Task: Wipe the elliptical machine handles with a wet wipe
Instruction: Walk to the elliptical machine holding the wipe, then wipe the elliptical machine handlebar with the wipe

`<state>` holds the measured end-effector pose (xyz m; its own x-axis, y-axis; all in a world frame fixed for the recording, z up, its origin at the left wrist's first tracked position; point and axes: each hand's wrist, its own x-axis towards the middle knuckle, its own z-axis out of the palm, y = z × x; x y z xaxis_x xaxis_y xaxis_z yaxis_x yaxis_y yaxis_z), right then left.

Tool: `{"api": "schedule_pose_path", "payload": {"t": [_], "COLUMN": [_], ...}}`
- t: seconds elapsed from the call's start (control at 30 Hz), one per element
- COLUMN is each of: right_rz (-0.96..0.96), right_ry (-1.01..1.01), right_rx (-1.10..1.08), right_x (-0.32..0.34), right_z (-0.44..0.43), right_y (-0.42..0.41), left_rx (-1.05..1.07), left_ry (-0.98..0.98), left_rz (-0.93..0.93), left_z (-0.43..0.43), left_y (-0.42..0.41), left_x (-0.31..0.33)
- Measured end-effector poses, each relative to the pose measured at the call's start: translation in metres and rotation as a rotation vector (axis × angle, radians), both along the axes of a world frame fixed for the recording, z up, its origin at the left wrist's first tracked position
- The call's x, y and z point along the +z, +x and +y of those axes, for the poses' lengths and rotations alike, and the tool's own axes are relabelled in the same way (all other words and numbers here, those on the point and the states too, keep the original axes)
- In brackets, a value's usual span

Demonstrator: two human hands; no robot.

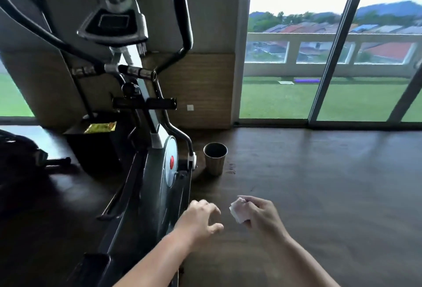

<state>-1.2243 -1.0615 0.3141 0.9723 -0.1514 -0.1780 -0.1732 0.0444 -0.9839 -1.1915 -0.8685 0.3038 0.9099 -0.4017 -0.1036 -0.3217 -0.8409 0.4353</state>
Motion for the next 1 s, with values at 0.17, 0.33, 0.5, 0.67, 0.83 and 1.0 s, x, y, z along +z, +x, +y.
{"api": "schedule_pose_path", "payload": {"t": [0.17, 0.33, 0.5, 0.67, 0.83, 1.0], "right_rz": [-0.164, -0.405, -0.75, -1.032, -1.215, -1.26], "right_ry": [-0.168, -0.3, -0.407, -0.385, -0.304, -0.254], "right_rx": [0.128, 0.157, 0.059, -0.133, -0.289, -0.203], "right_x": [0.055, 0.151, 0.25, 0.357, 0.438, 0.402], "right_z": [-0.027, -0.019, 0.017, 0.056, 0.093, 0.122], "right_y": [0.135, 0.27, 0.374, 0.438, 0.471, 0.479], "left_rx": [0.163, 0.276, 0.31, 0.314, 0.223, 0.029], "left_ry": [-0.127, -0.239, -0.351, -0.605, -0.878, -1.046], "left_rz": [-0.088, -0.291, -0.609, -0.955, -0.94, -0.858], "left_z": [-0.017, -0.011, 0.016, 0.047, 0.055, 0.041], "left_y": [0.1, 0.204, 0.299, 0.368, 0.397, 0.411], "left_x": [0.05, 0.136, 0.238, 0.336, 0.394, 0.398]}}
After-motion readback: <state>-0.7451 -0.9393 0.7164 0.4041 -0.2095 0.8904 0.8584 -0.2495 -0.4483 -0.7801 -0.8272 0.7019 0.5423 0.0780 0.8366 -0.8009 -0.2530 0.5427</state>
